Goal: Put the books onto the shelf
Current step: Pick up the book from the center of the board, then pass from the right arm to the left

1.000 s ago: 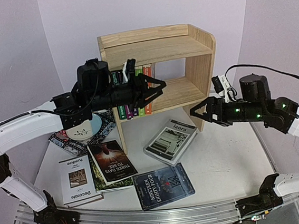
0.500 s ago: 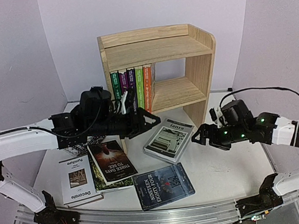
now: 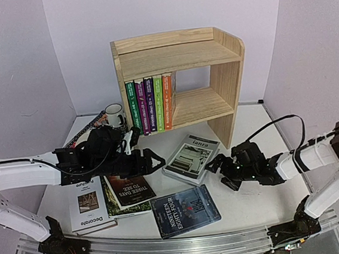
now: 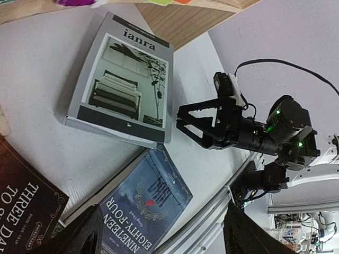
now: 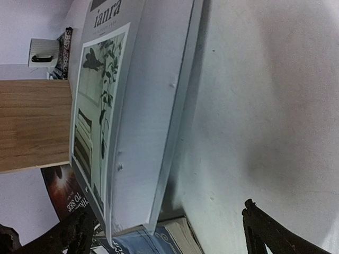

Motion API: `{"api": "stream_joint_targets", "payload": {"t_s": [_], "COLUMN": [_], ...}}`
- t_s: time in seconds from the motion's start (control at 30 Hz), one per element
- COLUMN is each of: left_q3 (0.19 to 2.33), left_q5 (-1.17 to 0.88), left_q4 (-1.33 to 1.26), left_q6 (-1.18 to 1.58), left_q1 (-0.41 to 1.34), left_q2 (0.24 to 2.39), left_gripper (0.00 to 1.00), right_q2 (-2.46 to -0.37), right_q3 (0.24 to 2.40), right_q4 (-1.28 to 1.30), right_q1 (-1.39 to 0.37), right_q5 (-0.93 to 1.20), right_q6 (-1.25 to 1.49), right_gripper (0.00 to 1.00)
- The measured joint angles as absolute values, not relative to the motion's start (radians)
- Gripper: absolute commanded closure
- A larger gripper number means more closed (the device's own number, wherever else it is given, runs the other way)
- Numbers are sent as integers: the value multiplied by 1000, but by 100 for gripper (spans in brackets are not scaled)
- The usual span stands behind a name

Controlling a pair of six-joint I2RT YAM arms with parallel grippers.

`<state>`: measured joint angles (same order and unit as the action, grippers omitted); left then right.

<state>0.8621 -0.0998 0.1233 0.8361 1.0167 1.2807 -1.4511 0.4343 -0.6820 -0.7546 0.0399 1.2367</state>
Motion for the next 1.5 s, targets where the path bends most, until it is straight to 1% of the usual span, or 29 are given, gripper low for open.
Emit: {"api": "stream_joint_targets", "payload": {"t_s": [0.23, 0.33, 0.4, 0.5, 0.57, 0.6, 0.67, 0.8, 0.93, 1.03, 1.2, 1.3, 1.43, 1.5], "left_q3": [824, 814, 807, 796, 792, 790, 789, 789, 789, 789, 790, 796, 805, 806], "left_q5": [-99, -102, -102, -102, -102, -103, -103, -104, -105, -114, -149, -195, -268, -306], "left_q4": [123, 122, 123, 123, 123, 124, 123, 123, 123, 124, 132, 133, 133, 133], "left_q6": [831, 826, 822, 816, 814, 814, 812, 811, 809, 797, 752, 725, 707, 704], "left_q1": [979, 970, 965, 960, 955, 952, 946, 939, 938, 936, 926, 912, 868, 836], "left_q2": [1235, 1217, 1208, 1198, 1191, 1188, 1184, 1179, 1172, 1163, 1133, 1122, 1117, 1113], "left_gripper": [20, 20, 20, 20, 20, 20, 20, 20, 20, 20, 19, 19, 12, 10], "right_q2": [-1611, -1694, -1756, -1833, -1880, -1894, -1906, -1897, -1842, -1769, -1626, -1515, -1374, -1320], "right_q3": [436, 447, 457, 461, 463, 464, 465, 456, 418, 380, 361, 411, 558, 607], "right_q4": [-925, -1060, -1156, -1272, -1326, -1342, -1360, -1362, -1343, -1321, -1281, -1105, -733, -606], "right_q1": [-758, -758, -758, -758, -758, -758, -758, -758, -758, -758, -758, -758, -765, -768], "right_q5": [37, 43, 49, 57, 62, 64, 62, 59, 74, 120, 272, 399, 538, 596], "right_q6": [1330, 1372, 1404, 1446, 1482, 1488, 1507, 1512, 1512, 1512, 1501, 1429, 1242, 1165], "right_gripper": [3, 12, 21, 46, 64, 69, 71, 70, 69, 69, 65, 59, 58, 59]}}
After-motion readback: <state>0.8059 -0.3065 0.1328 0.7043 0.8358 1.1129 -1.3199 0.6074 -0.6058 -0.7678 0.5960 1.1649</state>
